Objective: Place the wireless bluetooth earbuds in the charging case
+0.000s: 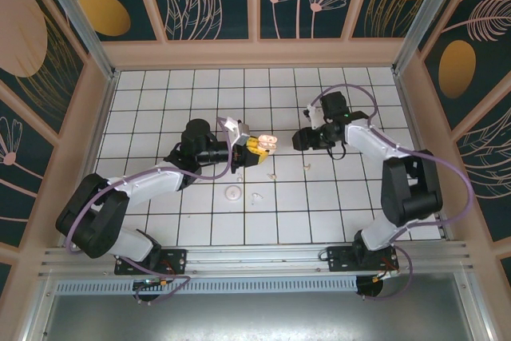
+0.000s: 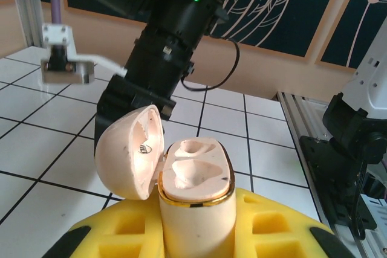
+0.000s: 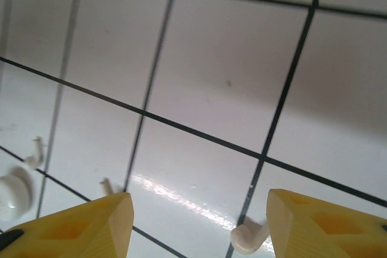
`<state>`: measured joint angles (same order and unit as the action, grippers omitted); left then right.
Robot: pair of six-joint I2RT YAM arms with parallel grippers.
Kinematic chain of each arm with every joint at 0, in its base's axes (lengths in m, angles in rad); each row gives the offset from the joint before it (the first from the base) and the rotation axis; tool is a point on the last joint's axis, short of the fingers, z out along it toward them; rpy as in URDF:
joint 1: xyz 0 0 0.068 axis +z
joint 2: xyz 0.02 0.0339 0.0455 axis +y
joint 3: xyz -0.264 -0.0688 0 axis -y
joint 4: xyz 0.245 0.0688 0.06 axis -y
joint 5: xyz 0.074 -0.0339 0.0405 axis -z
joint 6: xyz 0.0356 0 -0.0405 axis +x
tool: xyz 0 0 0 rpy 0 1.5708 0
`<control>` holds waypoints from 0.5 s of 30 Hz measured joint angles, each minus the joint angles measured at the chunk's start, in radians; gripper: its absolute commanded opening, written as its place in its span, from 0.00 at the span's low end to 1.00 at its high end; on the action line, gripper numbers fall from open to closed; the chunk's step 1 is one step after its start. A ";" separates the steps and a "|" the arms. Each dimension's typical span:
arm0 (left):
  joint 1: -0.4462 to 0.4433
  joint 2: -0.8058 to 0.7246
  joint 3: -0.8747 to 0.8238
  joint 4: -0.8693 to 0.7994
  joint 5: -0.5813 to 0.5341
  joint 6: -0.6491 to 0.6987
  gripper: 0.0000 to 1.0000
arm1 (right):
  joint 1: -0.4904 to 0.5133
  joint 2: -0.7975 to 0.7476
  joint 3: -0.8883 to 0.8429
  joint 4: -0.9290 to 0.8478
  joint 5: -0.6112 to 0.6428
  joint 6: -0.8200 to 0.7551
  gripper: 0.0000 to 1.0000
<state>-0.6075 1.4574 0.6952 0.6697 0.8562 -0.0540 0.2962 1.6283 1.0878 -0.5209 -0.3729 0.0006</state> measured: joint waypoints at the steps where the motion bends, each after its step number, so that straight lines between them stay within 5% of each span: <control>1: 0.000 0.000 0.000 -0.004 0.000 0.001 0.17 | 0.000 0.019 0.003 -0.003 0.008 0.002 0.58; 15: 0.000 -0.011 0.002 -0.047 0.000 0.024 0.17 | 0.005 0.150 0.008 -0.007 0.035 0.010 0.57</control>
<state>-0.6075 1.4464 0.6968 0.6228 0.8562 -0.0299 0.3008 1.7782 1.0954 -0.5282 -0.3374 0.0105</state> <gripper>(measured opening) 0.196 0.568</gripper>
